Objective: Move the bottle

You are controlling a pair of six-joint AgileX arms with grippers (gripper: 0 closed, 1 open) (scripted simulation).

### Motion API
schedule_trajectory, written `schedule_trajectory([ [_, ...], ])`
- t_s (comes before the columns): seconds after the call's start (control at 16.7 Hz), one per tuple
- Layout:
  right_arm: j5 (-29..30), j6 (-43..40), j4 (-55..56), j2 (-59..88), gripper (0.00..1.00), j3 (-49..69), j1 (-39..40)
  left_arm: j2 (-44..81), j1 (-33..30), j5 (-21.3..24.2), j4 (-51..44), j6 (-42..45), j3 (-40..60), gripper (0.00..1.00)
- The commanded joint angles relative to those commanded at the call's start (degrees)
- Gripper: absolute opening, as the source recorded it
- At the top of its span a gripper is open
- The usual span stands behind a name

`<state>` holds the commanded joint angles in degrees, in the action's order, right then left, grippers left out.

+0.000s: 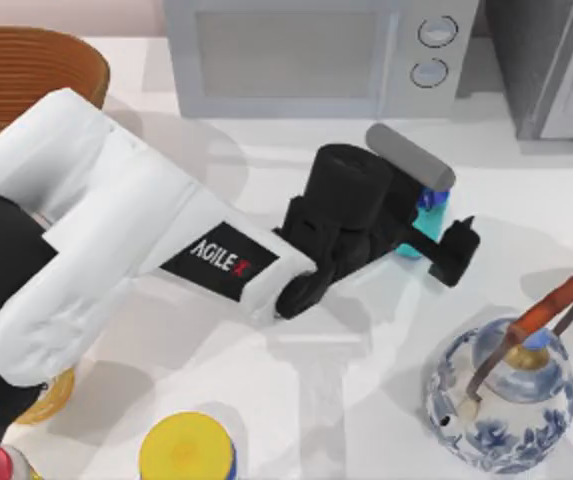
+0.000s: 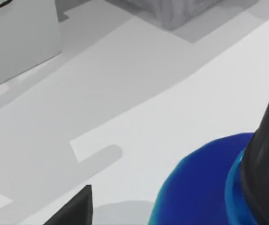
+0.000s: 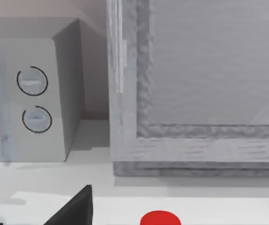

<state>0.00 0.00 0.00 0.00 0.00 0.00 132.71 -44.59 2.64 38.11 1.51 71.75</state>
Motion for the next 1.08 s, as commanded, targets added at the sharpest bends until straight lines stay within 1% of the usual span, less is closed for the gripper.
schedule_trajectory([
  [0.06, 0.0, 0.0, 0.0, 0.0, 1.0, 0.0, 0.0, 0.0, 0.0, 0.0, 0.0, 0.0, 0.0, 1.0],
  [0.84, 0.0, 0.0, 0.0, 0.0, 1.0, 0.0, 0.0, 0.0, 0.0, 0.0, 0.0, 0.0, 0.0, 0.02],
  [0.9, 0.0, 0.0, 0.0, 0.0, 1.0, 0.0, 0.0, 0.0, 0.0, 0.0, 0.0, 0.0, 0.0, 0.0],
  [1.08, 0.0, 0.0, 0.0, 0.0, 1.0, 0.0, 0.0, 0.0, 0.0, 0.0, 0.0, 0.0, 0.0, 0.0],
])
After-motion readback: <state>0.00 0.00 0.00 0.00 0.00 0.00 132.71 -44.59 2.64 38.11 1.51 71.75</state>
